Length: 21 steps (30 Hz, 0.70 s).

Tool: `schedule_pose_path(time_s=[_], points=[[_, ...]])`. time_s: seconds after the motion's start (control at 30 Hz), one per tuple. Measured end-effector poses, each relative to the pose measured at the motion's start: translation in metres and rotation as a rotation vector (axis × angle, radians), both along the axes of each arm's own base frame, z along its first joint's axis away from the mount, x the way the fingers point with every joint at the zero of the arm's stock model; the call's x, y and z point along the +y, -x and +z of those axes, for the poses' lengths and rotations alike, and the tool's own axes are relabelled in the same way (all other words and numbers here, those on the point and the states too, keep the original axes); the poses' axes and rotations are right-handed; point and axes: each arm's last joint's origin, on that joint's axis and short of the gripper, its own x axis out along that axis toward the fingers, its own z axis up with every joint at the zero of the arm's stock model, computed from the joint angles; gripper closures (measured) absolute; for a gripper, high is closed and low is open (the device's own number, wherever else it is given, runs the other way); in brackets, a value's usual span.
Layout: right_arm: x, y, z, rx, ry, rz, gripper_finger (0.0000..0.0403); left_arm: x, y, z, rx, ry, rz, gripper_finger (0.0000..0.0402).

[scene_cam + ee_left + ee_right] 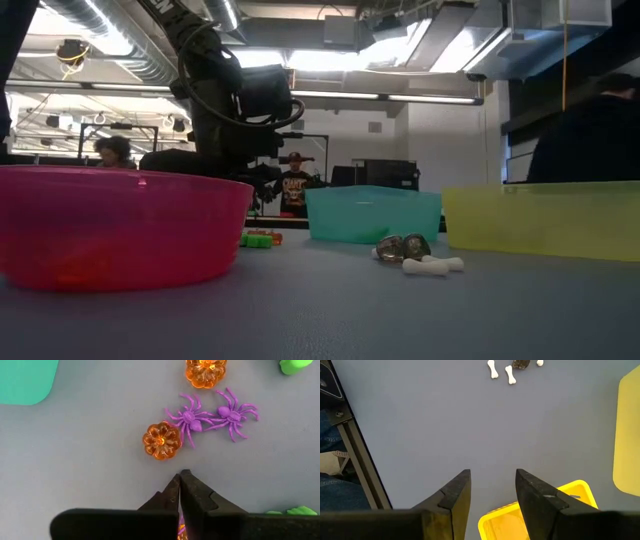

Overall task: Sort Halloween decoration
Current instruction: Put the violet spider toy into the blue bin

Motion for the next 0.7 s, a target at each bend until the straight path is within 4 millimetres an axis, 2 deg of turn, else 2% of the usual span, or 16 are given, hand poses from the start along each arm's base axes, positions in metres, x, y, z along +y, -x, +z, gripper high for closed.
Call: schedule_pose_path(time_s=[0.2,0.47,0.7], points=[[0.000,0.000,0.000,0.000,0.000,0.000,0.0249,0.001,-0.003,0.004,0.002,0.004,0.017,0.0401],[0.000,0.000,0.000,0.000,0.000,0.000,0.0249,0.008,-0.019,0.028,0.004,-0.054,0.110,0.0401],[0.000,0.000,0.000,-0.001,-0.001,0.000,0.0249,0.017,-0.017,0.032,0.027,-0.289,0.387,0.0397]])
